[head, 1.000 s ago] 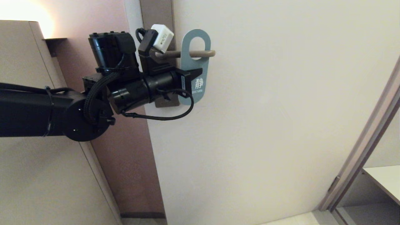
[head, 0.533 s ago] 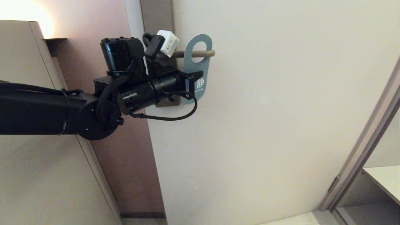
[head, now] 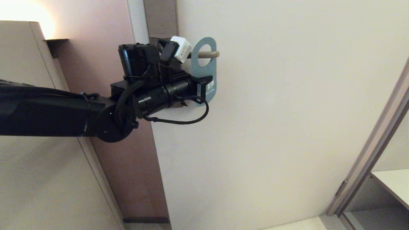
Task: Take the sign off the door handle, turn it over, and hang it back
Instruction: Take down the sign
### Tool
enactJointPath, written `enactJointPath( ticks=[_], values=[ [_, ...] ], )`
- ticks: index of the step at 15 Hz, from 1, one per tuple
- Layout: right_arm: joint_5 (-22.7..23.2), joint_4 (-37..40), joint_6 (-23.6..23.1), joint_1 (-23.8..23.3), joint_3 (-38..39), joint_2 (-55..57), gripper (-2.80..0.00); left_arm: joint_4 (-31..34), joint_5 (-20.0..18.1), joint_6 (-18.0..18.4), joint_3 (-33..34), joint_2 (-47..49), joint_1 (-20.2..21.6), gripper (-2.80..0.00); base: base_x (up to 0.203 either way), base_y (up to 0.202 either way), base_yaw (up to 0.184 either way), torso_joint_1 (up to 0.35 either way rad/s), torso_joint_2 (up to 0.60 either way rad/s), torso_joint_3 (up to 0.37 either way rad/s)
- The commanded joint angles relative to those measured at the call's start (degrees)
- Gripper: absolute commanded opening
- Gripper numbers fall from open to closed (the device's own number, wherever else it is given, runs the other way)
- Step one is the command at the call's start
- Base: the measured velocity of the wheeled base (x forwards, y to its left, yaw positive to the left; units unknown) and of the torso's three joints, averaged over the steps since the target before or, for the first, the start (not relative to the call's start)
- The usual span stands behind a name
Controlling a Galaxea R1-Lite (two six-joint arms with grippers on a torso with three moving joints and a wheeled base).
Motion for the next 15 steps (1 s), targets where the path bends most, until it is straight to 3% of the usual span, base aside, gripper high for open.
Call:
enactJointPath(
  ticks=[1, 3, 7, 15],
  values=[
    [0.0, 0.0, -0.1, 0.0, 0.0, 0.1, -2.8, -0.3, 0.0, 0.0, -0.3, 0.9, 0.0, -2.8, 0.0, 0.0, 0.0, 0.0, 0.0, 0.0],
    [0.0, 0.0, -0.1, 0.0, 0.0, 0.1, -2.8, -0.2, 0.1, -0.1, -0.5, 0.9, 0.1, -2.8, 0.0, 0.0, 0.0, 0.0, 0.0, 0.0],
    [0.0, 0.0, -0.1, 0.0, 0.0, 0.1, -2.8, -0.2, 4.8, -0.1, -1.0, 1.0, 1.0, -2.8, 0.0, 0.0, 0.0, 0.0, 0.0, 0.0],
    [0.0, 0.0, -0.1, 0.0, 0.0, 0.1, -2.8, -0.2, 8.9, 0.0, -1.0, 0.1, -0.4, -2.8, 0.0, 0.0, 0.0, 0.0, 0.0, 0.0]
  ],
)
